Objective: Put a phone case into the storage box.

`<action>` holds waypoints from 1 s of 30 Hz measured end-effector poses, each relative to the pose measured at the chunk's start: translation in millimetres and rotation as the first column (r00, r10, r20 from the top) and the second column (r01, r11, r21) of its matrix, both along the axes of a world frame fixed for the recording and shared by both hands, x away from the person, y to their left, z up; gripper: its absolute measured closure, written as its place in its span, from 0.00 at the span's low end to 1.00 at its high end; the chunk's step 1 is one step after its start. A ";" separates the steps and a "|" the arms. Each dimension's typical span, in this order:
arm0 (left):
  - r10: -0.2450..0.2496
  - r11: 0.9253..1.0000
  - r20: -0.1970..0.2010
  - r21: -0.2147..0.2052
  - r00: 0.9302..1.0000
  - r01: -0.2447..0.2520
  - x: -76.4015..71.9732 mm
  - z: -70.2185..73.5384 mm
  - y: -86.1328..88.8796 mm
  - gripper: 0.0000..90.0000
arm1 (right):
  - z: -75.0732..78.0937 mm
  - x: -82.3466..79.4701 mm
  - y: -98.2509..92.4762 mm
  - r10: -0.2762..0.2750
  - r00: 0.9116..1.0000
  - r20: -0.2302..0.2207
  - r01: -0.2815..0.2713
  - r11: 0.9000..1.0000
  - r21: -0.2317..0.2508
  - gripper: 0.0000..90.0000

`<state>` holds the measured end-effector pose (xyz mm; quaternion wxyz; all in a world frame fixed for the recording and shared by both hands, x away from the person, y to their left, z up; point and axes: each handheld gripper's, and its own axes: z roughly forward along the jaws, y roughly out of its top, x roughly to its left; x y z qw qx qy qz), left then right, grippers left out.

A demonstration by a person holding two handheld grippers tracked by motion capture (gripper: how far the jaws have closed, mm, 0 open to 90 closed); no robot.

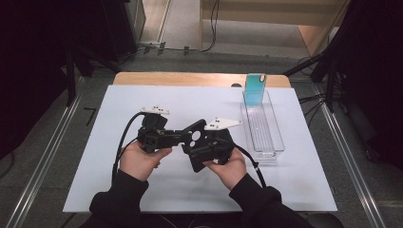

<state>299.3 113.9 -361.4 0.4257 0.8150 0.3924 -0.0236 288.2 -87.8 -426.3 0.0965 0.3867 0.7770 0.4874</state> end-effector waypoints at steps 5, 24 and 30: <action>-0.003 1.000 0.011 -0.001 1.000 0.003 -0.8 0.6 -0.2 0.85 | 1.9 -2.2 -0.3 -0.003 1.000 0.029 0.003 1.000 -0.017 0.15; -0.083 0.997 0.163 0.004 0.983 0.083 -10.3 -1.6 24.8 0.37 | 16.6 18.1 -37.9 -0.020 1.000 0.011 0.020 1.000 -0.003 0.15; -0.139 0.990 0.149 0.022 0.979 0.137 -11.4 -22.7 32.8 0.37 | 30.4 25.5 -55.9 0.030 0.999 0.018 -0.030 0.999 0.025 0.15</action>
